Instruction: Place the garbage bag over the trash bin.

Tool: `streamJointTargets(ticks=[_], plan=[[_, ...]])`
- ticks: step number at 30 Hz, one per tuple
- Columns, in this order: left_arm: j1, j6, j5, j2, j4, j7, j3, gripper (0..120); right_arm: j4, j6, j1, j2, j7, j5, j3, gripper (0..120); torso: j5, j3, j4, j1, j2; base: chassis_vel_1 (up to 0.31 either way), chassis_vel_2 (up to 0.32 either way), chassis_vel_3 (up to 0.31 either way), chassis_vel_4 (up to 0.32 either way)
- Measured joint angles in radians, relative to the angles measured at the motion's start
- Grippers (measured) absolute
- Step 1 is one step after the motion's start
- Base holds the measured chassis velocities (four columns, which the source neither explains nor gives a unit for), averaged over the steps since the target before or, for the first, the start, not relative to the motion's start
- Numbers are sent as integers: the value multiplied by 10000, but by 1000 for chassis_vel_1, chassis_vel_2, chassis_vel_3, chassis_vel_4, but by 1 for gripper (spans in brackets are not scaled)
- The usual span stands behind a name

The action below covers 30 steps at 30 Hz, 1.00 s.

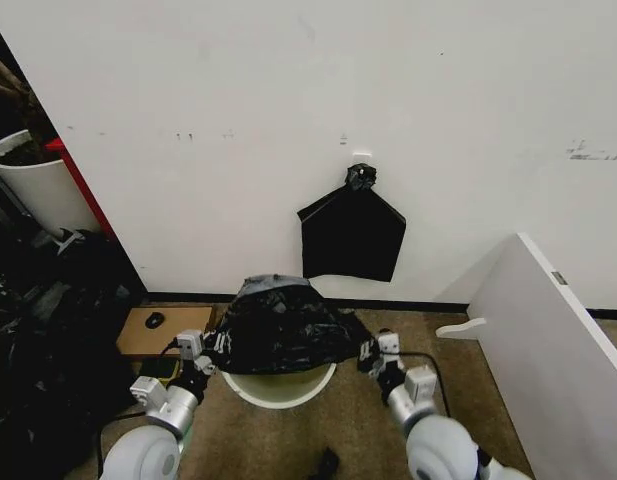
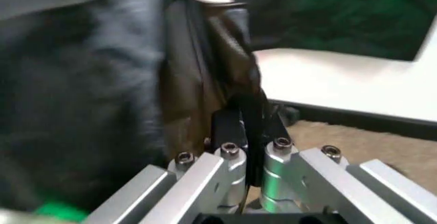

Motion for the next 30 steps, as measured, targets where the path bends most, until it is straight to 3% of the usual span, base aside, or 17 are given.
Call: streamJointTargets(ticks=[10, 14, 18, 22, 26, 30], plan=[[-420, 481, -1011, -197, -481, -412, -14, 3, -665, 1255, -46, 205, -1324, -523, -380, 0, 0, 0, 2, 0, 0, 0, 0, 0, 0], [-714, 647, -1210, -258, -501, -602, 12, 3, -1307, 2346, 105, 243, -2330, -1535, -362, 0, 1, 0, 3, 0, 0, 0, 0, 0, 0], [-825, 662, -1211, -246, -388, -619, 34, 3, -1541, 2809, 189, 232, -2828, -1981, -246, 0, 2, 1, 2, 0, 0, 0, 0, 0, 0], [-1158, 698, -1416, -152, -31, -634, 9, 3, -2467, 3954, 447, 49, -4151, -3044, 84, 16, -1, 2, 5, 0, -1, 0, 0, 0, 0], [-1313, 844, -1730, -139, -33, -681, -58, 3, -3418, 4892, 627, 147, -4818, -4089, 274, 30, 2, 2, 2, 1, -1, 0, 0, 0, 0], [-1348, 897, -1835, -96, -83, -688, -65, 3, -4000, 5198, 773, 315, -4884, -4967, 364, 41, 2, 1, 7, 1, 0, 0, 0, 0, 0]])
